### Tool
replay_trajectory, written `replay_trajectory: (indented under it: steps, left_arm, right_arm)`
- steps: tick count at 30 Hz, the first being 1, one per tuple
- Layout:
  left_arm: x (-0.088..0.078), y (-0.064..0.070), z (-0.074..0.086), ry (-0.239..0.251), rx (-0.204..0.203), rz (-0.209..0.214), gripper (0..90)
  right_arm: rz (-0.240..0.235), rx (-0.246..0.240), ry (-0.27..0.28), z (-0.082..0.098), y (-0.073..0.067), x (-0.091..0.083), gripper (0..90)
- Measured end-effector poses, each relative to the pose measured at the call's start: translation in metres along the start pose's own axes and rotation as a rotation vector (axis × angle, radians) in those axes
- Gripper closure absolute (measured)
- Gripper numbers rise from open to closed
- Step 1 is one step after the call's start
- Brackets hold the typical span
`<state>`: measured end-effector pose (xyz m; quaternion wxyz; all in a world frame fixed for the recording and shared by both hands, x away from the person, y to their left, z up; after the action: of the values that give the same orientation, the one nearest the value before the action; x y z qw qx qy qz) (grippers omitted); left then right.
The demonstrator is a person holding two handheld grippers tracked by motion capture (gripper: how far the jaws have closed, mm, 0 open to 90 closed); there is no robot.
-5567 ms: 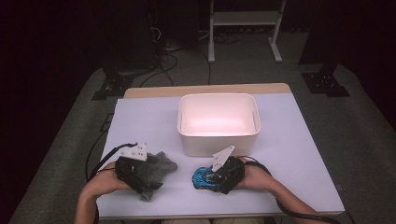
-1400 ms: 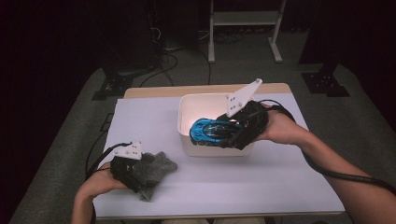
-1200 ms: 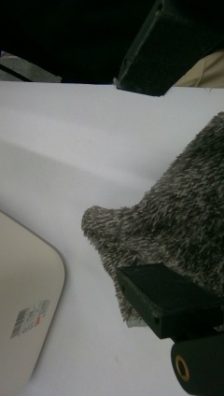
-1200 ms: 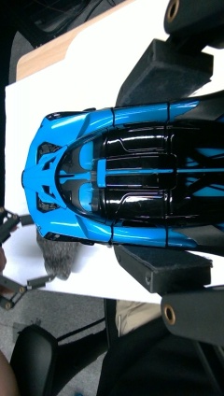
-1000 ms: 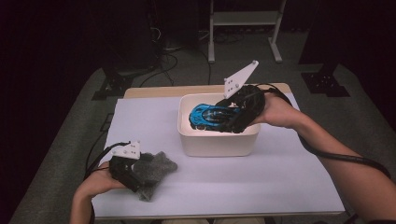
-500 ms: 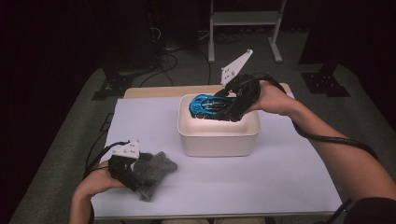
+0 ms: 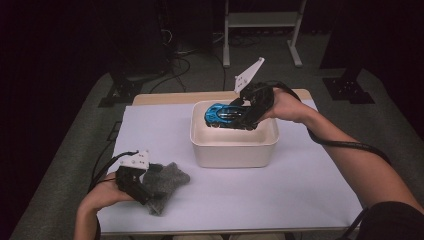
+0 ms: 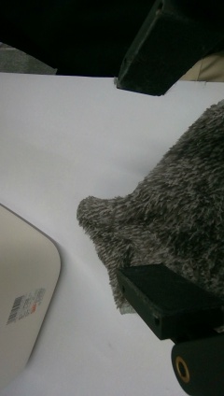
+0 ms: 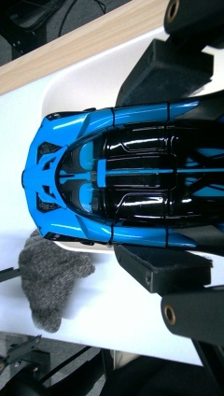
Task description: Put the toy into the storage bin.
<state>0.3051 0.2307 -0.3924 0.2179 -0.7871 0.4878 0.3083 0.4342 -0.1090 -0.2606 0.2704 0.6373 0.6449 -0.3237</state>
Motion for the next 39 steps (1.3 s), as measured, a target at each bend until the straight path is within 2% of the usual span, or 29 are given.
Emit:
replay_trajectory:
  steps: [22, 39]
  left_arm:
    - [-0.004, 0.001, 0.002, -0.005, -0.005, -0.009, 8.3]
    - [-0.006, 0.001, 0.001, 0.003, -0.008, -0.013, 8.3]
  right_arm:
    - [-0.024, 0.028, -0.036, 0.015, 0.024, 0.033, 27.2]
    - [-0.077, 0.031, -0.081, 0.023, 0.030, 0.068, 27.2]
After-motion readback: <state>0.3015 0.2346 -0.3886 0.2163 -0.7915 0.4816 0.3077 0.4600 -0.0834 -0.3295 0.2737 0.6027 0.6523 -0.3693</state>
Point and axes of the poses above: each handheld gripper's, and its own axes: x roughly forward along the jaws, z roughly out of its underside, y roughly to its right, the point moved 2 cm from there along x, roughly forward along the jaws, and after that the axes turned 10 degrees about -z, right-handed, at the moved point
